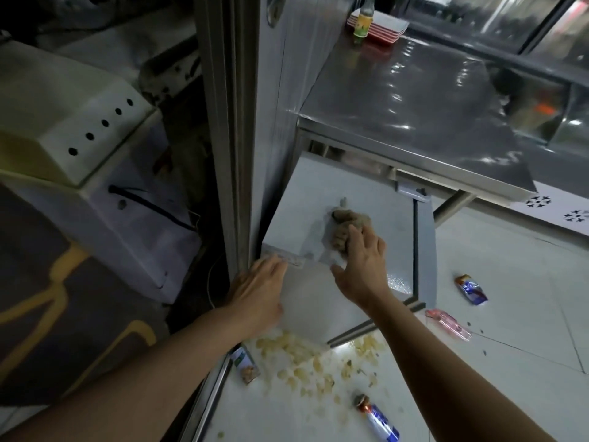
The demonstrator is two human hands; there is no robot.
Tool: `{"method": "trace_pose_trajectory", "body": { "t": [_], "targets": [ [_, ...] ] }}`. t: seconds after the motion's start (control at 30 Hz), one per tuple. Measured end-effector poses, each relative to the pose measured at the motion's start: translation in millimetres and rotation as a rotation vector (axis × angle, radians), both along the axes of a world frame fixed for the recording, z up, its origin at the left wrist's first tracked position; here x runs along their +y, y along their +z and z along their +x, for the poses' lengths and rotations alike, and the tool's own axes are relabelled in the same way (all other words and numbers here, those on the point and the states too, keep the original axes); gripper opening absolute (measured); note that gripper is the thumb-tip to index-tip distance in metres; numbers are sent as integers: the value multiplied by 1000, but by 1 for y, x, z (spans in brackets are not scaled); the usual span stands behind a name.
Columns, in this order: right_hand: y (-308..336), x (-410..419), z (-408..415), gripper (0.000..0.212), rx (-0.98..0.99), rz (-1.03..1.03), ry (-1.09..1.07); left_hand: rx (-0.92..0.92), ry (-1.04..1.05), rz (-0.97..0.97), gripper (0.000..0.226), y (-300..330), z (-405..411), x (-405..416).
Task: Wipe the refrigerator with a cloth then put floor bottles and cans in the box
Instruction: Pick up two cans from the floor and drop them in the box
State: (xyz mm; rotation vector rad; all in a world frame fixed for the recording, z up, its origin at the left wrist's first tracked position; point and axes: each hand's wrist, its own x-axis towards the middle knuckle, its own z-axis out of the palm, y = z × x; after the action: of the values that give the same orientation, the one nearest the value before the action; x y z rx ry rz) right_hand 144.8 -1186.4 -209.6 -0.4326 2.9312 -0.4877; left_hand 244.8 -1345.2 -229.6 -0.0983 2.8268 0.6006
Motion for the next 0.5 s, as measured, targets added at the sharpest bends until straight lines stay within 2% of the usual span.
{"method": "trace_pose_trajectory", "body": {
  "t": [0.13, 0.33, 0.5],
  "targets": [
    [-6, 6, 40, 74, -55, 15, 21, -52, 28, 21, 62, -7, 17, 6],
    [-36, 25, 89, 75, -219, 20, 59, -169, 123, 45, 67, -36, 60, 22],
    [-80, 41, 115, 75, -341, 52, 111, -229, 255, 157, 61, -77, 94, 39]
  ]
}}
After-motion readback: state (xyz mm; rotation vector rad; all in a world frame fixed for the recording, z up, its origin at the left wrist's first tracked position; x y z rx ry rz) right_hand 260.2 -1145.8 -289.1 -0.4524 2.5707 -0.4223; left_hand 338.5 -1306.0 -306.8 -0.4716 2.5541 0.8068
